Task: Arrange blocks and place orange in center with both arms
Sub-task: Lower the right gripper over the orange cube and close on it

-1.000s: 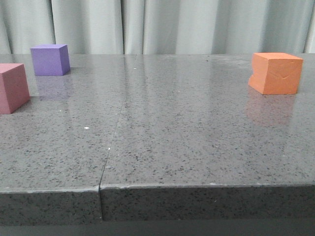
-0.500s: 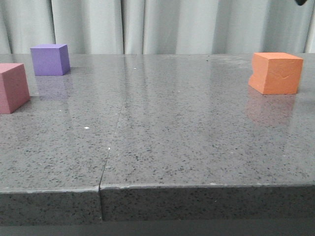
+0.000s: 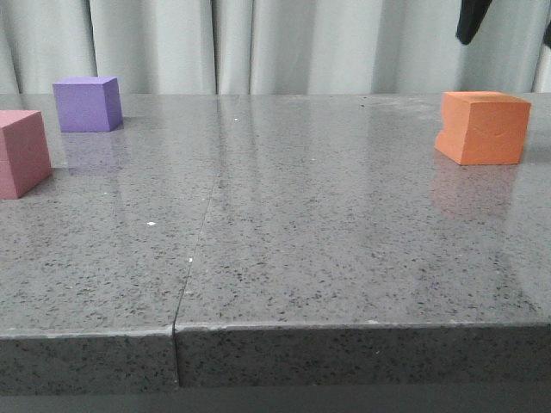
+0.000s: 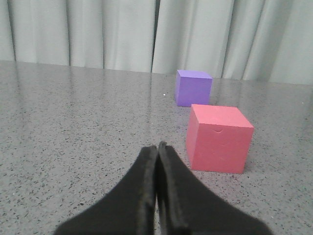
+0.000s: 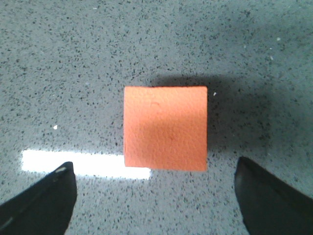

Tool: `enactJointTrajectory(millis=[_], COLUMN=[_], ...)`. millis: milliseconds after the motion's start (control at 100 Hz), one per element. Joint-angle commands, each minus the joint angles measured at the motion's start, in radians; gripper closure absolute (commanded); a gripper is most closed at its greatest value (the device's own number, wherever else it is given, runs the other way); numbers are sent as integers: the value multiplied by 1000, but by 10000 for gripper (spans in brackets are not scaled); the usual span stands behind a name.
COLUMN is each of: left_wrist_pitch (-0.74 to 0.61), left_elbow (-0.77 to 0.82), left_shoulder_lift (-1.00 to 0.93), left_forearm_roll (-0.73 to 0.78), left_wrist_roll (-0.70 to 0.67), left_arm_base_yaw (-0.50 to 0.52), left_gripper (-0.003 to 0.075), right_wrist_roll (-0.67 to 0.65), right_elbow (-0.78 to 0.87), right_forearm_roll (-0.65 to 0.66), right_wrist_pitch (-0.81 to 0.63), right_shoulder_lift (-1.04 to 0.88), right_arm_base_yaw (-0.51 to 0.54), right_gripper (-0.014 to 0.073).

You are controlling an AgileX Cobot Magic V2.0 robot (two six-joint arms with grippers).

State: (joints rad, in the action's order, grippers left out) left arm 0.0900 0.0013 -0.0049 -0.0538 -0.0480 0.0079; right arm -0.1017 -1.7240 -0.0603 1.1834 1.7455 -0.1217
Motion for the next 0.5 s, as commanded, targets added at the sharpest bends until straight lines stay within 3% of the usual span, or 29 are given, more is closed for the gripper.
enactJointTrajectory(millis=[0, 490], left_wrist_pitch=[-81, -81], left_elbow=[40, 40], left_shoulder_lift=[-29, -29], left_forearm_roll=[1, 1], left_wrist_roll=[-4, -4], left_arm_base_yaw=[1, 1], left_gripper=[741, 741], right_wrist_roll=[8, 8], right_elbow=[-53, -55], right_forearm_roll=[10, 10], right_wrist_pitch=[-14, -15], right_shoulder_lift=[-4, 151], right_arm_base_yaw=[3, 3], right_gripper=[-52, -52])
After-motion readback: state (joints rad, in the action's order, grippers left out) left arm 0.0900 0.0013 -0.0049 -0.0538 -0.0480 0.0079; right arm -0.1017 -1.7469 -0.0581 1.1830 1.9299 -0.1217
